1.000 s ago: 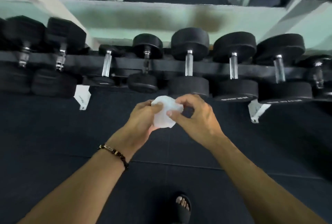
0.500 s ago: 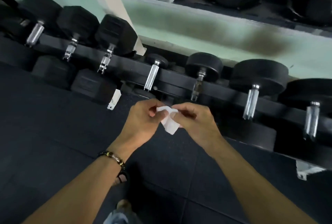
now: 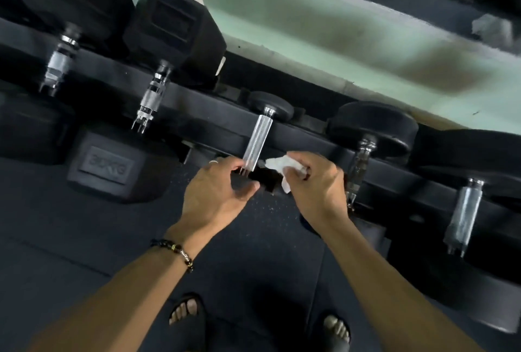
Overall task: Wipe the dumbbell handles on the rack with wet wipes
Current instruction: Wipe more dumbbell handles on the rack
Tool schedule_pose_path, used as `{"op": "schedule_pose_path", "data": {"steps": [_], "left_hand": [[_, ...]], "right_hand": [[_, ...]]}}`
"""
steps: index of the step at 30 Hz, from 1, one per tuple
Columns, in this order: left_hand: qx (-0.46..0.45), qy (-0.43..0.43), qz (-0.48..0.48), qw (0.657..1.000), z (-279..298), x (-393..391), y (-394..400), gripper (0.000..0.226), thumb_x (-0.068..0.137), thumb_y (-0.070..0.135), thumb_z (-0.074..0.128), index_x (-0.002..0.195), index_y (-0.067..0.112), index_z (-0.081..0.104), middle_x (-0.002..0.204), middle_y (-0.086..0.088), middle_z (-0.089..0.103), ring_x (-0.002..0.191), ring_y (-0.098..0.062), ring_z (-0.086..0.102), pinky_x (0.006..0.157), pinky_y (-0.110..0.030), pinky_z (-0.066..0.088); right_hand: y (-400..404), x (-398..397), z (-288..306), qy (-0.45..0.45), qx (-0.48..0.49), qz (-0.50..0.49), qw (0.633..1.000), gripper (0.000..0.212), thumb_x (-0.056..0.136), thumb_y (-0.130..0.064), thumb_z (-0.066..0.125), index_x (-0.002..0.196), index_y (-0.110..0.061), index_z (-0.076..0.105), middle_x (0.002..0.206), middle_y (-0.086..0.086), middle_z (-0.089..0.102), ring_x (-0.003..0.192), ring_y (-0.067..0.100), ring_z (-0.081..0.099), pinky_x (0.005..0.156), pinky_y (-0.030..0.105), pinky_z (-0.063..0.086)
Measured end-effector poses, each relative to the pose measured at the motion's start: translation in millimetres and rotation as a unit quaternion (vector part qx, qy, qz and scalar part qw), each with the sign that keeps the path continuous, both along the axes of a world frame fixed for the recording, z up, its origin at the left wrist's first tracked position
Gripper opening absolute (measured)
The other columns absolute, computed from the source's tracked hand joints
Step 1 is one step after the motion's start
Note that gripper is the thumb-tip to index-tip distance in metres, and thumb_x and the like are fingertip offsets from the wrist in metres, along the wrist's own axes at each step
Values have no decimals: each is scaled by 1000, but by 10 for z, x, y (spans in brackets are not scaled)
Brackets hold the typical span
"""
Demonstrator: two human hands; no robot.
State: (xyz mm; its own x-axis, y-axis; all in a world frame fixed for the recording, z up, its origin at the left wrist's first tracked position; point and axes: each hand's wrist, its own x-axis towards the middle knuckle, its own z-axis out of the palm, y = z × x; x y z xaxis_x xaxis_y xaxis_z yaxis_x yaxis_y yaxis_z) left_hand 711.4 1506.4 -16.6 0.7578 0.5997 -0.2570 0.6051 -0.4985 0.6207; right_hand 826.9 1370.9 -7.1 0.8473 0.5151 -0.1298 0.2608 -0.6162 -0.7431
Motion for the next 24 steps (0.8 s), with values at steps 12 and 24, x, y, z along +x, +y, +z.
{"op": "schedule_pose_path", "data": {"steps": [12,24], "left_hand": [[-20,80,123,989,-599,86,69,96,68,70,69,142,12,48,112,-11,71,110,-29,65,92,-41,52],[-35,70,129,989,-630,61,101,85,66,73,70,134,23,57,117,-5,70,117,-25,61,98,-41,47]], "right_hand": [[937,462,-840,-256,-115,167,945,6,92,-9,62,94,-9,67,90,2,52,65,11,50,56,11,35],[672,609,-830,-268,-113,467,835,24,81,0,65,104,-3,70,89,12,57,72,28,57,57,31,44]]}}
